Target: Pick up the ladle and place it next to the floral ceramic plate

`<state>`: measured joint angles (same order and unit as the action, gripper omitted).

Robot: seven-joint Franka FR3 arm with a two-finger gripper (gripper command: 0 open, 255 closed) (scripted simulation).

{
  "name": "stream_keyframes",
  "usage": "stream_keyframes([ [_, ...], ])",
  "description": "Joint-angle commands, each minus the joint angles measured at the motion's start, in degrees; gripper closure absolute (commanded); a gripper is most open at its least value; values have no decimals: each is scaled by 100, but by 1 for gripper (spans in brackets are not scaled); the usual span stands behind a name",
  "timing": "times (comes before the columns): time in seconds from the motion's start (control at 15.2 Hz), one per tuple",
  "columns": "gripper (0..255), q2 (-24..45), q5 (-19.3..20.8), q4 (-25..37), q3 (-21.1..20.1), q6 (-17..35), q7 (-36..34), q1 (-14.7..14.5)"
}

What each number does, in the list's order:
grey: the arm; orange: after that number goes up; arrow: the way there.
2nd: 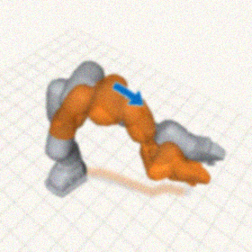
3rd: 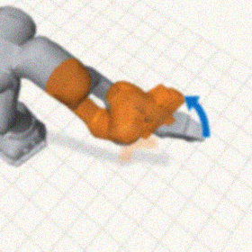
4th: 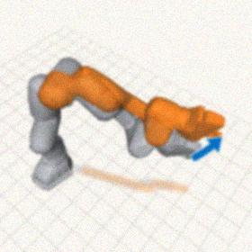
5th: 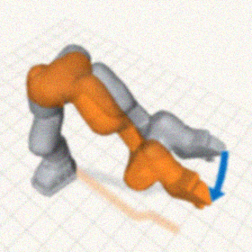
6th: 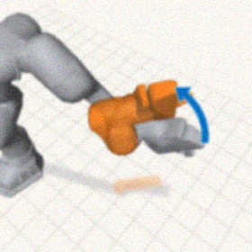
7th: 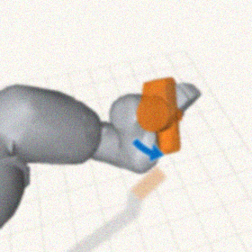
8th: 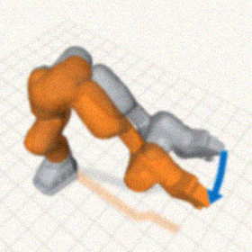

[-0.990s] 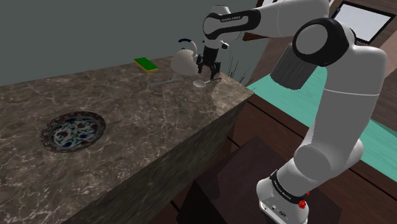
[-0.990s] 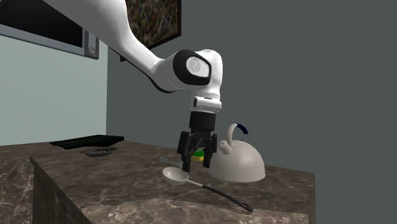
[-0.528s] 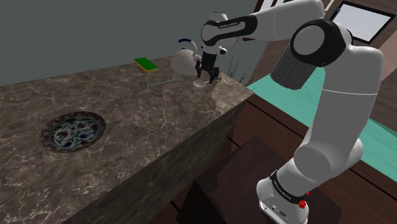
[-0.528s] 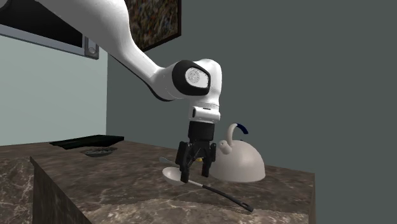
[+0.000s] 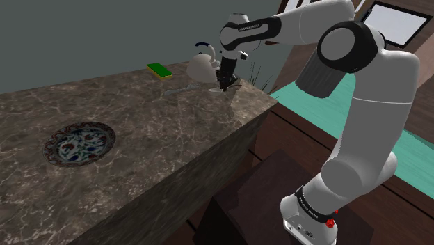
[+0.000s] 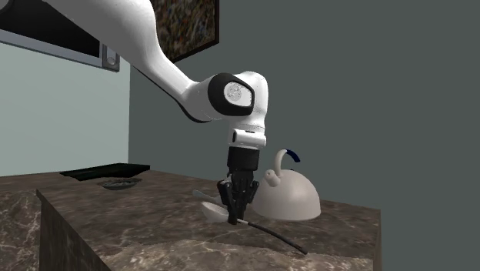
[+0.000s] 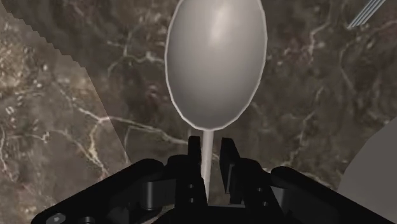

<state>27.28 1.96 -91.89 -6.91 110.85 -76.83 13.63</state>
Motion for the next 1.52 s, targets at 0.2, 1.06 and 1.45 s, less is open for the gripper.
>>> stream_keyframes([
  [0.2,255,0,0,0,0,0,0,0],
  [1.06,255,-246,-31,411,-16,-654,9,4],
  [1.45,255,-339,-43,736,-23,-1072,11,2],
])
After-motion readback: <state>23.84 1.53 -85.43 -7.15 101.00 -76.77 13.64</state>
